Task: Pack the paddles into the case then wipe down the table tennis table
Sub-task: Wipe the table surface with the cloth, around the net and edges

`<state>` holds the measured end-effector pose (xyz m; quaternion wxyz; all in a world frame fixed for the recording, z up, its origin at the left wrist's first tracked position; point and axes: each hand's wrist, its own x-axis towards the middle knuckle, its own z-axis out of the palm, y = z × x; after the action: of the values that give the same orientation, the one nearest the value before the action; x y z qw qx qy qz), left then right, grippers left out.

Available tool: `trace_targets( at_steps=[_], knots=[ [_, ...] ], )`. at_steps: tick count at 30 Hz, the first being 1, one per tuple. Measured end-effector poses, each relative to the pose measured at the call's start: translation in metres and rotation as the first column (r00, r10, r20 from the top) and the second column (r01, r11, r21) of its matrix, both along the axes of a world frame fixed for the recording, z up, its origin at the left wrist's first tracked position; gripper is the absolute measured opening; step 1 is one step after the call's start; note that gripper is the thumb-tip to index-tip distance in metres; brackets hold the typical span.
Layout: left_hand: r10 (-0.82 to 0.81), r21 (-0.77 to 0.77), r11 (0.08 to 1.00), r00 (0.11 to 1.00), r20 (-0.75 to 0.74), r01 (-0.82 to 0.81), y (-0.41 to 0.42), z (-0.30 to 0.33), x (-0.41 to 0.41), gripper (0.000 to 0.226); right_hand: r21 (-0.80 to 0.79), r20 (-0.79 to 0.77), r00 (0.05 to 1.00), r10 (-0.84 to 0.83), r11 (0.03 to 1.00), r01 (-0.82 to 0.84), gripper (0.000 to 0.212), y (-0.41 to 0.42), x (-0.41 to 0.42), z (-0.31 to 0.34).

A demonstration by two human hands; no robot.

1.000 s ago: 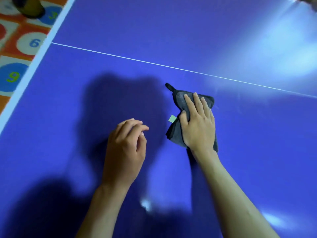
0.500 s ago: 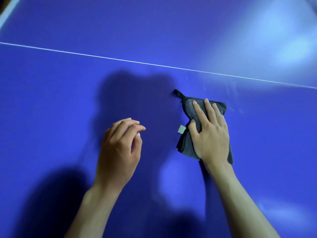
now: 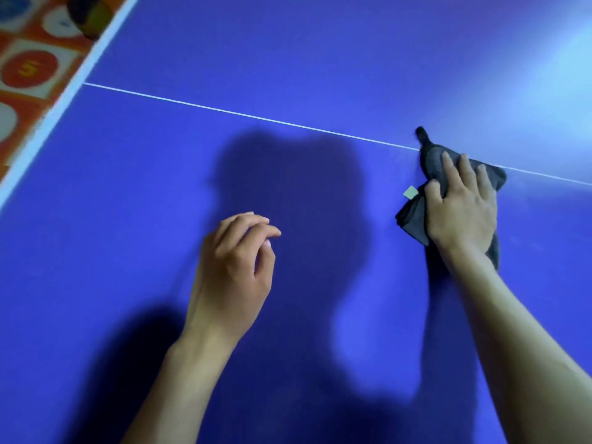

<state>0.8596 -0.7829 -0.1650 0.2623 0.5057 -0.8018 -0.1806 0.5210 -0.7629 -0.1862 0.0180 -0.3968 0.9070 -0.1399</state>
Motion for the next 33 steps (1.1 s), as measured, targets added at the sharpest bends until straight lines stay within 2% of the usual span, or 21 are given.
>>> trace_targets(
  at_steps=[9,24,33],
  knots=[
    [0.055,-0.004,0.998,0.998,-0.014,-0.055,-0.037,0.000,0.081,0.024,-0.011,-0.030,0.991,0.131,0.991,-0.132,0.057,-0.085,0.108,-0.003],
    [0.108,0.030,0.994,0.992,-0.065,-0.106,-0.117,0.004,0.260,0.030,-0.029,-0.054,0.949,0.310,0.950,-0.312,0.058,-0.227,0.351,-0.005],
    [0.200,0.085,0.978,0.976,-0.091,-0.192,-0.122,0.001,0.357,0.029,-0.116,0.014,0.902,0.432,0.897,-0.427,0.046,-0.292,0.482,-0.002]
  ],
)
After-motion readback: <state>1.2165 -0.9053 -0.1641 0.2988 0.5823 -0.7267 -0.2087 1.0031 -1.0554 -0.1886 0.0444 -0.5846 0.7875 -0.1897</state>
